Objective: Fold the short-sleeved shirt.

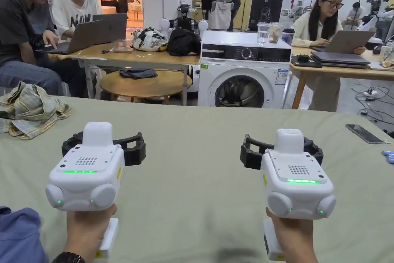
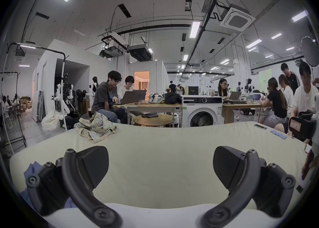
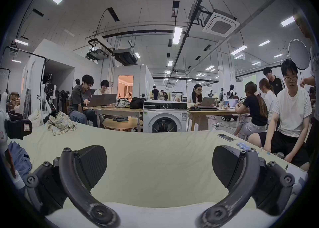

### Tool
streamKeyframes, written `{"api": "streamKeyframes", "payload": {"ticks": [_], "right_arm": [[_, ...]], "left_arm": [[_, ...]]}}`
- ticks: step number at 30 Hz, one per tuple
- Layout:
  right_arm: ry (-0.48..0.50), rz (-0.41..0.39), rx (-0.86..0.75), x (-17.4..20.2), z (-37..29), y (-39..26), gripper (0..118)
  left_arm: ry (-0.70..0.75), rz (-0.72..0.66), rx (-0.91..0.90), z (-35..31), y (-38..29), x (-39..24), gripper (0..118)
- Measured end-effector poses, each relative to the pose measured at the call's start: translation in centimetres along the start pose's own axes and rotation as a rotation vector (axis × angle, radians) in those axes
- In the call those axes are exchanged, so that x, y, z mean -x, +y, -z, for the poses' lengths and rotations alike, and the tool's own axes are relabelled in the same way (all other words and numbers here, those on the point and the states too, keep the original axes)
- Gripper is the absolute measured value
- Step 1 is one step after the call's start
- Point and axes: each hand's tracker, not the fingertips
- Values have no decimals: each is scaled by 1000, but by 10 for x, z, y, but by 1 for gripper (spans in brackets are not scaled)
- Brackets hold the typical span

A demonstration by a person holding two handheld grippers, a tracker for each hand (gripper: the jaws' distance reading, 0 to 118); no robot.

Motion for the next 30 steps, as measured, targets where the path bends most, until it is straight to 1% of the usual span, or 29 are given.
{"api": "streamKeyframes", "payload": {"ticks": [2,4,10,16,19,25,30], "right_arm": [[0,5,3,-1,-3,-2,118],[3,2,6,-2,-4,-3,118],[-7,10,12,-6,0,-7,118],[-6,1,19,-8,1,-7,118],[-3,17,22,-10,3,-9,118],[-6,46,32,-11,-1,-9,118],[-14,61,38,-13,-3,-10,118]], "left_arm": [[-14,34,12,-3,0,1,118],[1,63,16,12,-8,8,118],[-16,27,26,24,-13,12,118],[-37,32,57,29,-17,12,118],[-32,39,56,28,-17,12,118],[-29,3,40,25,-10,13,118],[-42,35,49,13,-5,6,118]]}}
